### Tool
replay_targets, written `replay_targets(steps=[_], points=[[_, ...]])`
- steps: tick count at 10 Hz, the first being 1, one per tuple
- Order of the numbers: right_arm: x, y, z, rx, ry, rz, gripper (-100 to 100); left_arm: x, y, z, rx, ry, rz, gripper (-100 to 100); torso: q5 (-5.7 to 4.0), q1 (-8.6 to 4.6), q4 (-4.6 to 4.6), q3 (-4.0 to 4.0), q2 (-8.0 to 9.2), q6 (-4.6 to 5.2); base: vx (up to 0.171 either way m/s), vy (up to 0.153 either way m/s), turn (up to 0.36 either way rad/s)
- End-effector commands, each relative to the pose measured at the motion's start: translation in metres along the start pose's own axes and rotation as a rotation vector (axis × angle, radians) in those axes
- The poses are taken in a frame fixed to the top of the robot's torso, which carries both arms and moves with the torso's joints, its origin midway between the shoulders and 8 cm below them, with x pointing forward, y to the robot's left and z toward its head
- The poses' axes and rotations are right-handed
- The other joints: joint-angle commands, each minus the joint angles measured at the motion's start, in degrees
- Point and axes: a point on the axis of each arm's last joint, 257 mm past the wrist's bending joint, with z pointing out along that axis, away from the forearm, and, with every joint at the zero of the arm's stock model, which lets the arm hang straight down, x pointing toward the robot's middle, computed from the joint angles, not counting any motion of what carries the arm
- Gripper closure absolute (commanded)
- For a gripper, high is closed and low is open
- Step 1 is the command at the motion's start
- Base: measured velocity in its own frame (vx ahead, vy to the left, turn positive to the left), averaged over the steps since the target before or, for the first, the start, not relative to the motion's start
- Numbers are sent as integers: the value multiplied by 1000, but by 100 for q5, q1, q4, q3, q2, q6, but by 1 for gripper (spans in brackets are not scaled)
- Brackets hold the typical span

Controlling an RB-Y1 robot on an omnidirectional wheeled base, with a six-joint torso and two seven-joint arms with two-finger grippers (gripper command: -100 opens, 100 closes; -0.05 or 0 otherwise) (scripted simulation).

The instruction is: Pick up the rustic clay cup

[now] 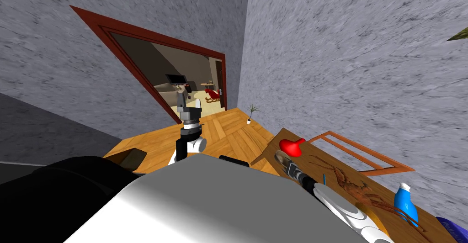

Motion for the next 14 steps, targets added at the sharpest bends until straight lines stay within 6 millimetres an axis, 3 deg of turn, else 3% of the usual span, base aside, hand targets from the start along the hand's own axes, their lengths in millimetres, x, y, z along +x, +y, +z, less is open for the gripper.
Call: replay_targets(steps=[1,3,4,5,6,9,10,12,13,14], points=[[-10,13,-3,-9,-5,-22,-100,0,0,0,0,0,0,0,0,0,0,0,0,0,86,-59,-159],[-20,10,-3,-2,-24,-22,-100,0,0,0,0,0,0,0,1,3,0,0,0,-1,55,-30,-38],[-28,23,-6,-13,-26,-36,-100,0,0,0,0,0,0,0,3,12,2,5,10,-3,74,-42,-132],[-35,21,-6,-8,-39,-35,-100,0,0,0,0,0,0,0,2,6,1,2,3,3,82,-36,-100],[-38,36,-10,-22,-35,-48,-100,0,0,0,0,0,0,0,3,7,0,0,0,-1,97,-33,-171],[-64,45,-15,-22,-70,-54,-100,0,0,0,0,0,0,0,0,-2,-1,-3,-5,2,83,-45,-105],[-74,58,-21,-32,-77,-60,-100,0,0,0,0,0,0,0,2,7,0,1,4,-2,28,41,-111],[-75,56,-21,-30,-80,-58,-100,0,0,0,0,0,0,0,8,31,4,11,20,-1,17,21,-55],[-75,57,-21,-30,-80,-59,100,0,0,0,0,0,0,0,7,24,6,14,26,-2,0,0,0],[-75,57,-21,-30,-80,-58,100,0,0,0,0,0,0,0,6,20,6,16,29,-2,0,0,0]])
